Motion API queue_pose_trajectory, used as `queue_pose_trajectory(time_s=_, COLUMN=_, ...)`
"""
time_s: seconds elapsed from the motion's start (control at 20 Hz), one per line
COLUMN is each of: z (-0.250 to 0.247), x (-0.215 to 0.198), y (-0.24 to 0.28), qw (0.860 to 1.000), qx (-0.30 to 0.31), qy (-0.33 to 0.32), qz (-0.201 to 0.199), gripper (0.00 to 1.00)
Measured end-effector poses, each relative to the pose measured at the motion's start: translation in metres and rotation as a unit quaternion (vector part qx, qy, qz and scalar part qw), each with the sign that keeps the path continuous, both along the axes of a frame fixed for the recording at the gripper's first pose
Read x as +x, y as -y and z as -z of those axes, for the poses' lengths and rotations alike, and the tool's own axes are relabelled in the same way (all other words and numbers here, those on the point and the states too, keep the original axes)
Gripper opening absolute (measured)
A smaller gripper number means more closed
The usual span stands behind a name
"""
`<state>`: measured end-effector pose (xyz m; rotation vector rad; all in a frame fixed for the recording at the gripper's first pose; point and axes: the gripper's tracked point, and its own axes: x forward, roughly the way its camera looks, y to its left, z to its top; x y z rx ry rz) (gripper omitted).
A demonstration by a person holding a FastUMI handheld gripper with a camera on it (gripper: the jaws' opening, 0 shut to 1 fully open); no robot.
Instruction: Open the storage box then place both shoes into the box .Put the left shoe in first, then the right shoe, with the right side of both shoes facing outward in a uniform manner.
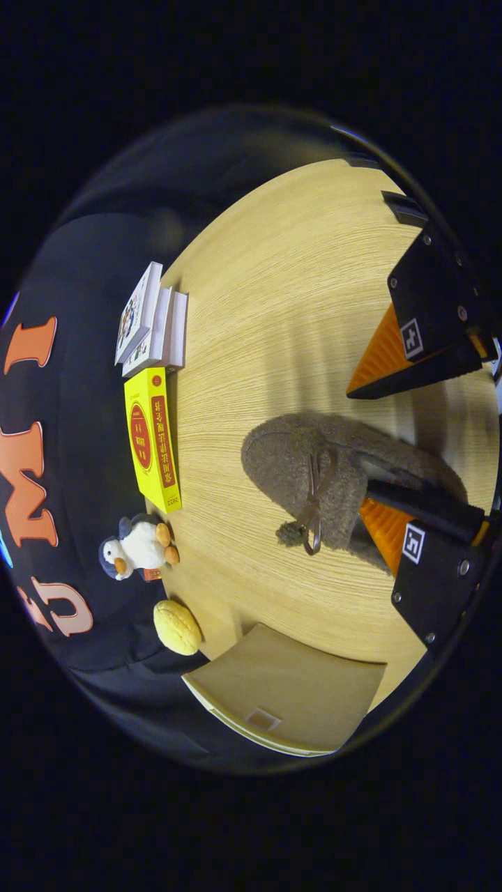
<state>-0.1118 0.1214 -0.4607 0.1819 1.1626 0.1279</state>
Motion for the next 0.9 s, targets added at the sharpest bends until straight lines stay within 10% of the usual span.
queue_pose_trajectory(time_s=0.25, z=0.010, x=0.010, y=-0.010, qw=1.000, qx=0.008, qy=0.004, qz=0.008, gripper=0.53)
queue_pose_trajectory(time_s=0.5, z=0.006, x=0.009, y=-0.001, qw=1.000, qx=-0.011, qy=-0.003, qz=0.017, gripper=0.08)
queue_pose_trajectory(time_s=0.9, z=-0.067, x=0.025, y=-0.025, qw=0.999, qx=0.023, qy=0.011, qz=0.031, gripper=0.04)
